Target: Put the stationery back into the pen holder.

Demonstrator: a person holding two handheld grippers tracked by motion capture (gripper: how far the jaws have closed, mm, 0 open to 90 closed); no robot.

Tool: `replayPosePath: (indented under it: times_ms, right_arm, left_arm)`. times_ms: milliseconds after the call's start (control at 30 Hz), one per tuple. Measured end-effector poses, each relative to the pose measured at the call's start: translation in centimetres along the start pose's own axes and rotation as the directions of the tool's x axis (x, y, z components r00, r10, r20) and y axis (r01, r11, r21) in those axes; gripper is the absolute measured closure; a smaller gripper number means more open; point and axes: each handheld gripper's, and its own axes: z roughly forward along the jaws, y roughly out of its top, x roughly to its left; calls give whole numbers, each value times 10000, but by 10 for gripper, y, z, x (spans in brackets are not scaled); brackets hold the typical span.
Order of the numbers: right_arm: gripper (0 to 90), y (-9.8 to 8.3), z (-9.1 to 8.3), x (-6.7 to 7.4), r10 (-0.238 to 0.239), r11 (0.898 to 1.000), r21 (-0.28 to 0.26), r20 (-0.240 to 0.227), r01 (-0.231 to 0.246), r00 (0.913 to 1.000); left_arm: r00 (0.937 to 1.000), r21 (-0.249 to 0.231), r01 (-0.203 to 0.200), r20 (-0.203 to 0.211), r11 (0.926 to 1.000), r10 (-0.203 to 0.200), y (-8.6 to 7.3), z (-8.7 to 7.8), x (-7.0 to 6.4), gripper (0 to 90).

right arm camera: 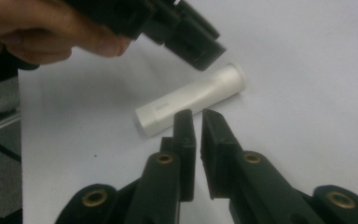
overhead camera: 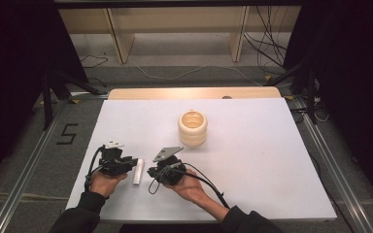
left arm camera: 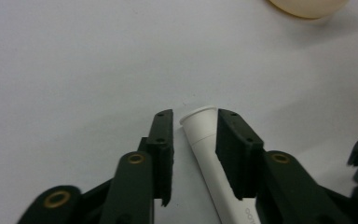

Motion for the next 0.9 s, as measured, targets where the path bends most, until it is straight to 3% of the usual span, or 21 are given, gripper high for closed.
replayPosePath:
  times_ms: [100,367,567,700,900]
  right_arm:
    - [801,-1,-14,-7,101,9994,-324,95,-98,9999]
    - [613,-10,-49,-20,446,9945,-956,94,-435,9990]
    - [500,-19,-74,-28,739,9886,-1332,242,-700,9970]
    - [453,-27,-95,-36,768,9851,-1588,587,-667,9953]
    - [400,-42,-116,-47,1309,9771,-1794,849,-1141,9877]
  left_arm:
    - [10000,60,-47,-26,10000,47,1,-3,-6,557]
    - [9999,349,-71,113,9994,67,3,-9,-17,337]
    - [9991,628,-291,311,9976,272,4,-12,-25,265]
    - [9983,923,-324,506,9952,278,5,-10,-28,232]
    - [9979,1203,-397,564,9919,331,7,-9,-31,210]
